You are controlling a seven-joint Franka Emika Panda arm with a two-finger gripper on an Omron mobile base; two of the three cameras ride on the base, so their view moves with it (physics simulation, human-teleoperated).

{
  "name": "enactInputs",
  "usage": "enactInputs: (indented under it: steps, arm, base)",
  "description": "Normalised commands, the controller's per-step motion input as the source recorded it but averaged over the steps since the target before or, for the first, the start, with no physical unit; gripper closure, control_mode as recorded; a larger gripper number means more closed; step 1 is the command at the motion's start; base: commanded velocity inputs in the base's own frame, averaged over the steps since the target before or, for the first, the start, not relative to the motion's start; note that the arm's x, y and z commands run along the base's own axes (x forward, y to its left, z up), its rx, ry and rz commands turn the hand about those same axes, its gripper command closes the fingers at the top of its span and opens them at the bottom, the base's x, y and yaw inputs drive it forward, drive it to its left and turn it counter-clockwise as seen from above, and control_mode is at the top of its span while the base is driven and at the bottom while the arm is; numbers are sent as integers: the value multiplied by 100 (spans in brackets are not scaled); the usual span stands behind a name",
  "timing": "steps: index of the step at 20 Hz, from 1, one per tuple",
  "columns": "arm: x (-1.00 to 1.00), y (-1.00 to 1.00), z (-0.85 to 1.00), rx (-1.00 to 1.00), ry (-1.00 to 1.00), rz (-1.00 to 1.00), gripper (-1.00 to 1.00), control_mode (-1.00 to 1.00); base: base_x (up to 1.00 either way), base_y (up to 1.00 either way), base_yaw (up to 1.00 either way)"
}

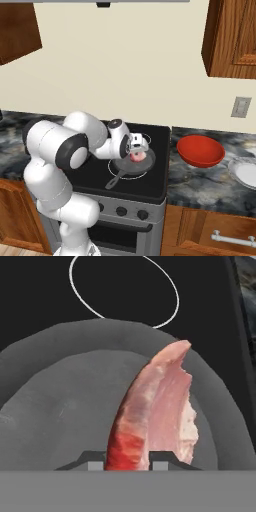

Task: Place one of the steaks on the plate and the other in the bowl. Then place the bowl in the fridge.

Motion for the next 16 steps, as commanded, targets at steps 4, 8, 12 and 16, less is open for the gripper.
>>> enactInputs:
  steps: [4, 8, 12, 16]
  arm:
    - [-3, 0, 0, 0, 2, 4, 100, -100]
    - [-52, 0, 41, -6, -12, 1, 100, -100]
    - [-47, 2, 61, -19, -25, 0, 100, -100]
    - [-35, 7, 62, -22, -12, 0, 100, -100]
  base:
    - [0, 0, 0]
    - [0, 0, 0]
    - [0, 0, 0]
    - [0, 0, 0]
